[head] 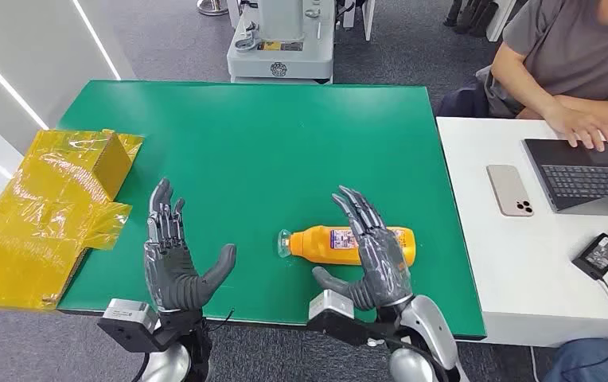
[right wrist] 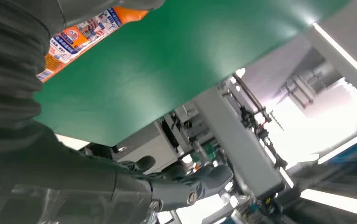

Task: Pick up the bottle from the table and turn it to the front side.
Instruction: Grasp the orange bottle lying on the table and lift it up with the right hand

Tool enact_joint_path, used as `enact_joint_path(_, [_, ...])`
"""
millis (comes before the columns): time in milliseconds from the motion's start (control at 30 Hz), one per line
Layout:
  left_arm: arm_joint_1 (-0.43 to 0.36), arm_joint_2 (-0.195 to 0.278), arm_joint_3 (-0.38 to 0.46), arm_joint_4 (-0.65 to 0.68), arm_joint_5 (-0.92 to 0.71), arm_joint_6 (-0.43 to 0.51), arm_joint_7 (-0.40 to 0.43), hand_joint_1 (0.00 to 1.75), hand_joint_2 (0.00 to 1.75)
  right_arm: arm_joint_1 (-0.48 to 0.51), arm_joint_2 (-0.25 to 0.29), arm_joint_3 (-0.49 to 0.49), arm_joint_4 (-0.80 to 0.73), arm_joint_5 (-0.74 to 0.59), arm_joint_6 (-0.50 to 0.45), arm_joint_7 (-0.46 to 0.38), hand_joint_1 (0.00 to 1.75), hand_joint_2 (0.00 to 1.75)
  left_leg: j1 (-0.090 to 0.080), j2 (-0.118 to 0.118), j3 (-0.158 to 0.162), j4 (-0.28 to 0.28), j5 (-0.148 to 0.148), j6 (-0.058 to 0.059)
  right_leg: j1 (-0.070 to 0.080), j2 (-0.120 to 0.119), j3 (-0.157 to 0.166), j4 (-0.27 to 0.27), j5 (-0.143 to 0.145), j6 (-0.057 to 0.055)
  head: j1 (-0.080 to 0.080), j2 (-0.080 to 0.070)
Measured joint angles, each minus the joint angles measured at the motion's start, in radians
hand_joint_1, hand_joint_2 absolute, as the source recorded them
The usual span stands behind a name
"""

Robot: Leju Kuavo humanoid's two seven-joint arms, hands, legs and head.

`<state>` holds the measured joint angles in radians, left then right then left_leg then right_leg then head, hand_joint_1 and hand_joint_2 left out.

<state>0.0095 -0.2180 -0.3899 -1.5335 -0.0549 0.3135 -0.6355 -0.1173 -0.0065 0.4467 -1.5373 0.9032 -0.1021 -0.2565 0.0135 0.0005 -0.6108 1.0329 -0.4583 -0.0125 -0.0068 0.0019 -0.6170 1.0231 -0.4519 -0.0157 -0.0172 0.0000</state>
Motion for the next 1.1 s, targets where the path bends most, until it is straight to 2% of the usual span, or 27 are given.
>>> enact_joint_path(67, [-0.001,0.000,0.003,0.000,-0.001,-0.012,0.004,0.00,1.75,-0.099,-0.044,0.012,0.082,0.020,0.079,0.013,0.00,1.75,0.000,0.000,0.000,0.000,0.000,0.000,0.000,0.000,0.000,0.000,0.000,0.000,0.000,0.000])
enact_joint_path(167, [-0.013,0.000,0.009,0.001,0.002,-0.032,0.016,0.00,1.75,-0.318,-0.136,0.066,0.277,0.017,0.273,0.025,0.00,1.75,0.000,0.000,0.000,0.001,0.001,0.000,0.000,0.000,0.000,0.000,0.000,0.000,0.000,0.000])
enact_joint_path(400, [-0.050,0.000,0.010,0.011,0.019,-0.052,0.035,0.00,1.75,-0.563,-0.204,0.204,0.555,-0.085,0.479,-0.004,0.00,1.75,0.000,-0.001,0.000,0.001,0.001,0.001,0.000,-0.001,0.001,0.000,0.000,0.000,0.000,0.000])
enact_joint_path(500, [-0.064,0.000,0.010,0.018,0.019,-0.056,0.039,0.00,1.75,-0.622,-0.220,0.254,0.640,-0.107,0.517,-0.014,0.00,1.75,0.000,-0.002,0.000,0.001,0.001,0.001,0.000,-0.001,0.001,0.000,0.000,0.000,0.000,0.000])
enact_joint_path(633, [-0.071,0.000,0.010,0.026,0.019,-0.056,0.039,0.00,1.75,-0.659,-0.229,0.290,0.703,-0.113,0.522,-0.017,0.00,1.75,0.000,-0.002,0.000,0.001,0.001,0.001,0.000,-0.001,0.001,0.000,0.000,0.000,0.000,0.000])
enact_joint_path(1100, [-0.088,0.012,0.010,0.046,0.045,-0.024,0.039,0.00,1.75,-0.783,-0.230,0.473,0.918,-0.226,0.625,0.011,0.00,1.75,0.000,-0.002,0.000,0.001,0.001,0.002,0.000,-0.002,0.001,0.000,0.000,0.000,0.000,0.000])
